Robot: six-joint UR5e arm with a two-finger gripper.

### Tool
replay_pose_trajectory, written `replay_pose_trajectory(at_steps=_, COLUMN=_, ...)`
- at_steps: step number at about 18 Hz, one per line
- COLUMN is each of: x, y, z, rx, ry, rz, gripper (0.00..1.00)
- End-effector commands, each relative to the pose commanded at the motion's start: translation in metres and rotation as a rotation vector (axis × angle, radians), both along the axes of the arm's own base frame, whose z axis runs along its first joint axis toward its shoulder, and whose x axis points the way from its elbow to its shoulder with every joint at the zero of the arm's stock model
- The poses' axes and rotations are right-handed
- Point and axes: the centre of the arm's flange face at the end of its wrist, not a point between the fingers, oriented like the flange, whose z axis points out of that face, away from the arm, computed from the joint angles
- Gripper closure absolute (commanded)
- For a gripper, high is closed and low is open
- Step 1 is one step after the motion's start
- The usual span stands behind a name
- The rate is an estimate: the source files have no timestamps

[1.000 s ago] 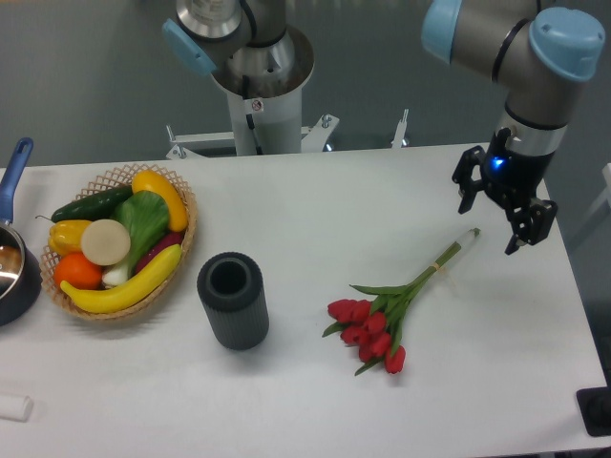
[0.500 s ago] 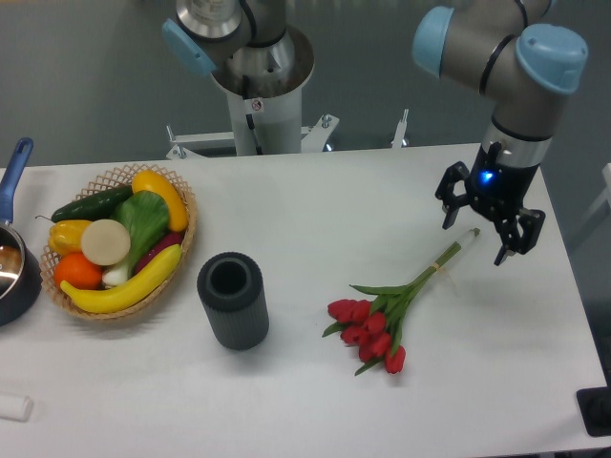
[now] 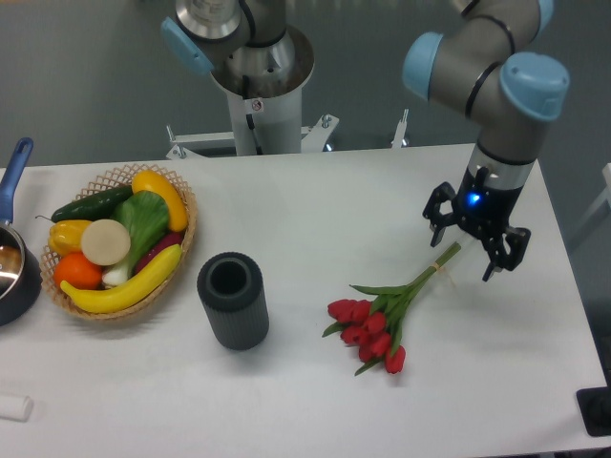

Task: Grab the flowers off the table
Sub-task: 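Lower the gripper onto the tulip stems near the blooms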

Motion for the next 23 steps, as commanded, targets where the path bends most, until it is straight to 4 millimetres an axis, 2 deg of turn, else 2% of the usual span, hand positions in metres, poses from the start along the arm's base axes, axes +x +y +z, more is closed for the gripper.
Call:
replay_pose_trajectory(at_steps=7, x=-0.001, y=0.007, z=-0.014, rx=-0.015, ry=-0.003, rz=0.001, gripper=0.0)
replay_pose_trajectory(at_steps=10, x=0.004, y=0.002, z=-0.037, rx=-0.075, ry=-0.023, rz=-0.007, gripper=0.0)
replay_pose_trajectory(at_steps=13, x=0.007, y=0.001, z=-0.043, rx=-0.09, ry=-0.033, rz=-0.013, gripper=0.0)
replay_pose_trajectory(at_steps=15, x=0.009, y=0.001, z=-0.057, rx=-0.099, ry=-0.054, rz=-0.017, gripper=0.0)
replay_pose_trajectory(at_steps=18, x=0.012, y=0.007, z=-0.081, rx=-0.125, ry=-0.073, rz=-0.07, gripper=0.0)
replay_pose_trajectory(at_steps=23, x=0.02, y=0.015, z=-0.1, rx=-0.209, ry=-0.074, rz=-0.09, gripper=0.0)
